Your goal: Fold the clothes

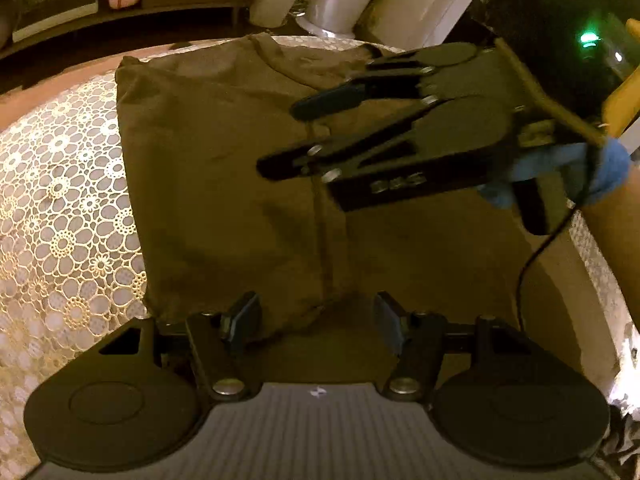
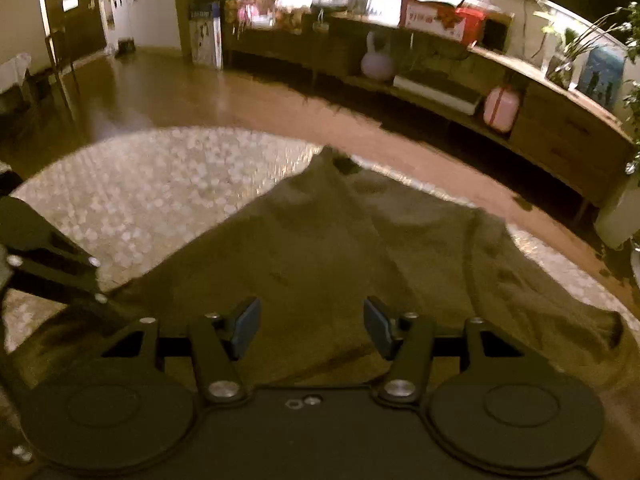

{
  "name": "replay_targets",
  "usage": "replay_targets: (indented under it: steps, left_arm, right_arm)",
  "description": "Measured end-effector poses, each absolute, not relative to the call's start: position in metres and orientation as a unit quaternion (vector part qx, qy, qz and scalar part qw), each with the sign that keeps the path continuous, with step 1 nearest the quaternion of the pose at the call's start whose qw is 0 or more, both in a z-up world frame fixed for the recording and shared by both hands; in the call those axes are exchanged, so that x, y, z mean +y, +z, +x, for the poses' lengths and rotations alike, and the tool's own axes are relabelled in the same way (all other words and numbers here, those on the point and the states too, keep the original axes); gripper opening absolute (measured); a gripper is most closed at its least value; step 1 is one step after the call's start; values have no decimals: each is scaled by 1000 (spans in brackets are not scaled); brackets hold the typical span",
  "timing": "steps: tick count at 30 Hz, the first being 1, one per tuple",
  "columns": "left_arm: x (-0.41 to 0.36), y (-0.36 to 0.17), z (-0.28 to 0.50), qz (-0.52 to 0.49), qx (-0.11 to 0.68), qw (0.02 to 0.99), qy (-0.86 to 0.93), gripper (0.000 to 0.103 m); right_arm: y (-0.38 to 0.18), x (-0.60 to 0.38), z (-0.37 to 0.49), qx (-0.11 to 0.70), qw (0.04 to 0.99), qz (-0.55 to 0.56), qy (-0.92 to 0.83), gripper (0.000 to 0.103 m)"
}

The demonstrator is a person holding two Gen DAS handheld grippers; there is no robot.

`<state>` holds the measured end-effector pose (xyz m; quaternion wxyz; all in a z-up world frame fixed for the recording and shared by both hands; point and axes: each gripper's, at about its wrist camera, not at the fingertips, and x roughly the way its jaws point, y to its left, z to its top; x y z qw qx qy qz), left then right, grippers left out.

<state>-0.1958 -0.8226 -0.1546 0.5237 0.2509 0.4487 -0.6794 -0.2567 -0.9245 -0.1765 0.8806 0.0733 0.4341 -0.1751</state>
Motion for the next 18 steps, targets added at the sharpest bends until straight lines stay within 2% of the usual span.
replay_targets:
  steps: [2, 10, 18]
  left_arm:
    - [-821, -155, -193, 242, 454, 522, -680, 63]
    - [-815, -152, -190, 253, 443, 516, -688, 63]
    - [-829, -133, -206, 311, 414, 524, -677, 63]
  right_arm:
    - [-186, -926, -255, 452, 871, 62, -180, 103]
    - [-189, -936, -303, 442, 869, 116, -190, 103]
    - [-157, -953, -422, 459, 834, 115, -282, 103]
